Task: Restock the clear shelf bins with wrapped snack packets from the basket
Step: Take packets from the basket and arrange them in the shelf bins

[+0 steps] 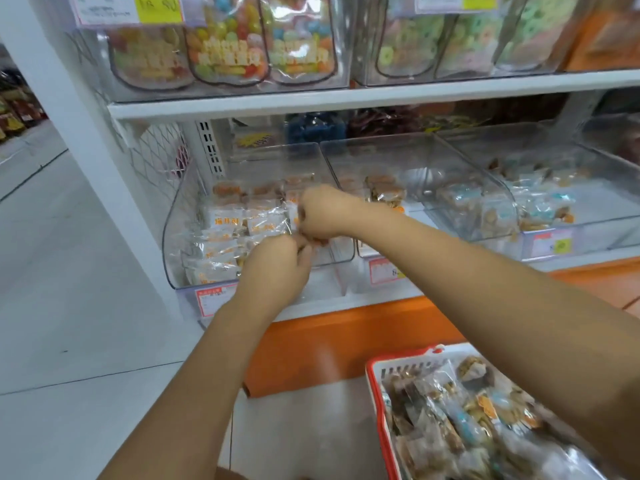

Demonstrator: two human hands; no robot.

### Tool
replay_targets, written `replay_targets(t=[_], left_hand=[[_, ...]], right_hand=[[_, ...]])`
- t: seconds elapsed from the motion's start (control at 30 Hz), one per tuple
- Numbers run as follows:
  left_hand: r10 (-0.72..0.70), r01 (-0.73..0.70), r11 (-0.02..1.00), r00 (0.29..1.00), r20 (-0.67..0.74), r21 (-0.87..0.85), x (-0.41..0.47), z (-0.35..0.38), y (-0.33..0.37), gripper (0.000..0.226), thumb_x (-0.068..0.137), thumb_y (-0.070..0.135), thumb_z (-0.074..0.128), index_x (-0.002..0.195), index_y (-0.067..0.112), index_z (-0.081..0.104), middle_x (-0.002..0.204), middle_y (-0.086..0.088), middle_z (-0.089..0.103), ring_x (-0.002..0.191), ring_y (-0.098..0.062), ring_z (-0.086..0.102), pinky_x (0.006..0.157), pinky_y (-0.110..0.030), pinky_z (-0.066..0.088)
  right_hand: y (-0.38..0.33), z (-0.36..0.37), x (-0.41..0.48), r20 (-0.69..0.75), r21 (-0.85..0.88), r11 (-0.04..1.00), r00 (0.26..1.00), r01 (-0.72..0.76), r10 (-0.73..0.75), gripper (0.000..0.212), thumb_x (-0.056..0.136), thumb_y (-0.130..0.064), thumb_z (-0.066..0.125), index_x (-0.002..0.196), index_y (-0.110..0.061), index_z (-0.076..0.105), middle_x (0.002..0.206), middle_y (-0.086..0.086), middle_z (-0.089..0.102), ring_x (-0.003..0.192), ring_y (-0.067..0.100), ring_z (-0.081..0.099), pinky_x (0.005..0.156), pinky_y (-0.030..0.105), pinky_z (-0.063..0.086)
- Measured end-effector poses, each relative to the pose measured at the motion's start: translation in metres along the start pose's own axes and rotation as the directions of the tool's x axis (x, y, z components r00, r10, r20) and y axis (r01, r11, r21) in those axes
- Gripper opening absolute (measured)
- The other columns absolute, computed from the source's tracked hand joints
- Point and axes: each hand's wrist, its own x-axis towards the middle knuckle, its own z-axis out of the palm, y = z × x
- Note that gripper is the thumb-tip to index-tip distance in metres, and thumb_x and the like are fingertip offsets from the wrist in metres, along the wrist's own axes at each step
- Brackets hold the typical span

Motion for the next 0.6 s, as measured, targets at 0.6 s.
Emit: replay_targets(t=[0.6], left_hand=[[0.029,-0.062,0.998,0.577,0.817,0.008,-0.116,0.137,0.050,0.027,0.097,0.018,0.043,0.084,0.004,0.062,0.085,-0.016,0.059,0.073,-0.024,0.051,0.061,-0.032,0.037]], right_hand=[[0.080,0.210,-0.221,0.631,0.218,0.788,0.699,-0.576,0.337,0.063,0.085,-0.050,0.065,0.123,-0.001,0.057,0.114,0.011,0.064,0.086,0.019,0.061,0.083,0.031,0.048]])
